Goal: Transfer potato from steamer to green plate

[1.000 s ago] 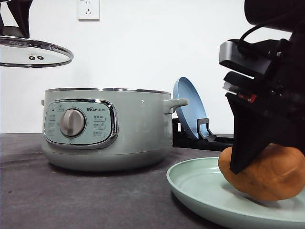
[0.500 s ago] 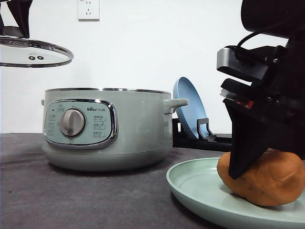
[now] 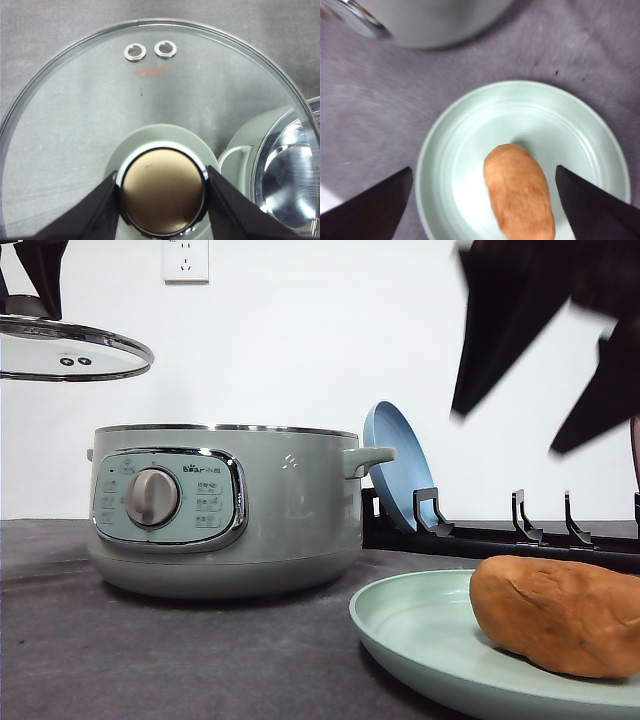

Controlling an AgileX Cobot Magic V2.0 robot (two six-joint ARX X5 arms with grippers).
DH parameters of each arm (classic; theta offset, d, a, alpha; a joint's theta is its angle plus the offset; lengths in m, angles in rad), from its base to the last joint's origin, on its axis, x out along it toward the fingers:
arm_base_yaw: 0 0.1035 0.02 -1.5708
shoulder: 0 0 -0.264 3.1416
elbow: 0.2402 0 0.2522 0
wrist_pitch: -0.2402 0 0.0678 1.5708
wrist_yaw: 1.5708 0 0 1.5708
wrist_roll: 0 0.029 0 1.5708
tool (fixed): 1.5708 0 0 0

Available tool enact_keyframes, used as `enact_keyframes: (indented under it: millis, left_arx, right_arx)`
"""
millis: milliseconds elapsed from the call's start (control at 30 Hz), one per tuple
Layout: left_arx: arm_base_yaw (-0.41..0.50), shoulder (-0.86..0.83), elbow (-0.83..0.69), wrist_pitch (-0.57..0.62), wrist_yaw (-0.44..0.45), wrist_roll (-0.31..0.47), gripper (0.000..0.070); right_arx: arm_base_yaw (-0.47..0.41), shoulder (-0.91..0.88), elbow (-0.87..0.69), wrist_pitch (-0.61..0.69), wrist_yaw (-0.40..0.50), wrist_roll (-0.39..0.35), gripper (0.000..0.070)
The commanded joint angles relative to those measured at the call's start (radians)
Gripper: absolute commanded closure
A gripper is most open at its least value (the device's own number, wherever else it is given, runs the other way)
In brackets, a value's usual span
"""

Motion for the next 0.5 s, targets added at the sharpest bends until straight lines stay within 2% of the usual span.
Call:
enact_keyframes:
  millis: [0,233,467]
  left_arx:
    - [-0.002,-0.018,0.033,0.029,0.003,-0.006,0.07]
    - [-0.009,-0.018,0.033,0.027,0.003,-0.007,0.07]
    - [-0.037,-0.018,0.033,0.023,0.003,-0.01,0.07]
  right_arx:
    - [0.009,-0.047,0.034,-0.035,-0.001,0.005,0.0121]
    - [0.009,-0.272,0.11,-0.135,-0.001,0.049,0.0121]
    - [0.009,-0.464,0.134,-0.169,0.005,0.047,0.0121]
